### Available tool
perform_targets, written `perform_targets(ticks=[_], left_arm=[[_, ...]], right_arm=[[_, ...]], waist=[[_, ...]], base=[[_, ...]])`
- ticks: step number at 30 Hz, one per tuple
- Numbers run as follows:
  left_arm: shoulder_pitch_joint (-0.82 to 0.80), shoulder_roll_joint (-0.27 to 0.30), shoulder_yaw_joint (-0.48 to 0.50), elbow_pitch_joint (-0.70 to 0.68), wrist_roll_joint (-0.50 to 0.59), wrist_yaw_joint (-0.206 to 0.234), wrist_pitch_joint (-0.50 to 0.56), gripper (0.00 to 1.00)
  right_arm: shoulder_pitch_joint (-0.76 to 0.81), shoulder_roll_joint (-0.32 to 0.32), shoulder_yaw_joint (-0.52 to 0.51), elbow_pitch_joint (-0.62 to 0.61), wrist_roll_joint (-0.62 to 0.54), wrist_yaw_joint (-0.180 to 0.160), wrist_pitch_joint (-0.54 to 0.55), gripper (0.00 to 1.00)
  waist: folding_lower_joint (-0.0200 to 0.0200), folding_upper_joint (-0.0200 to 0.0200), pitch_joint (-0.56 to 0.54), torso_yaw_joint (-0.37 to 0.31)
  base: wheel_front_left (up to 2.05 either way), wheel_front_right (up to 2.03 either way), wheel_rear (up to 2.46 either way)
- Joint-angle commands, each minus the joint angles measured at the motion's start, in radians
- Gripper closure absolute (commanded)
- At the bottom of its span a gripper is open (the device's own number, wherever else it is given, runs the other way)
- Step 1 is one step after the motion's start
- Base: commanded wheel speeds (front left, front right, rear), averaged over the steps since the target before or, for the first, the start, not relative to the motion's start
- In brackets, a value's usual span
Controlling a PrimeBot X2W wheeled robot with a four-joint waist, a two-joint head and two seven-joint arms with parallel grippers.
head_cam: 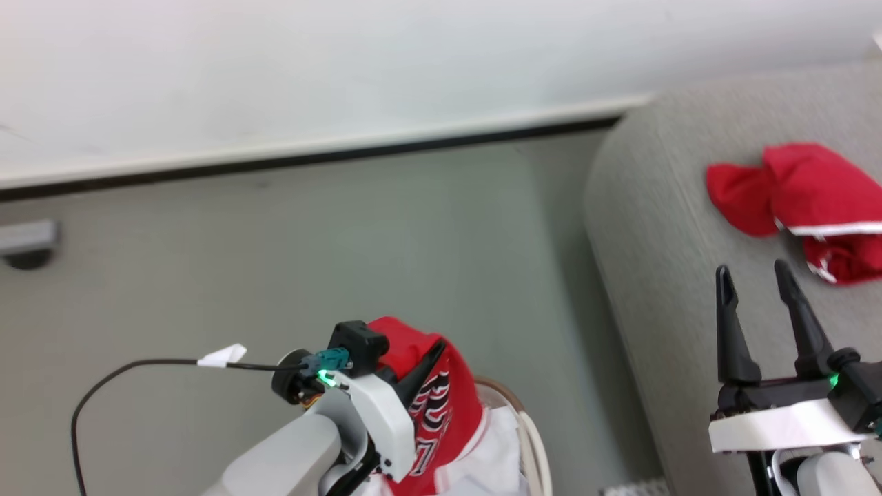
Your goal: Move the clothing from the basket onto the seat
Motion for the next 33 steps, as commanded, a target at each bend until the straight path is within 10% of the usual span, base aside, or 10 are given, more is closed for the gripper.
perform_targets(ticks=[1,33], left_arm=[[0.021,-0.003,0.024,-0.031,0.008,0.001,-0.002,1.0],[-0.109,0.012,0.292,-0.384,0.08,0.05,0.023,1.0]], right_arm=[[0.019,-0.004,-0.004,0.011,-0.001,-0.002,0.0,0.0],[0.025,-0.012,0.219,0.092,0.121,-0.002,0.0,0.0]], waist=[[0.0001,0.0,-0.072,0.066],[0.0001,0.0,-0.202,0.167]], base=[[0.0,0.0,0.0],[0.0,0.0,0.0]])
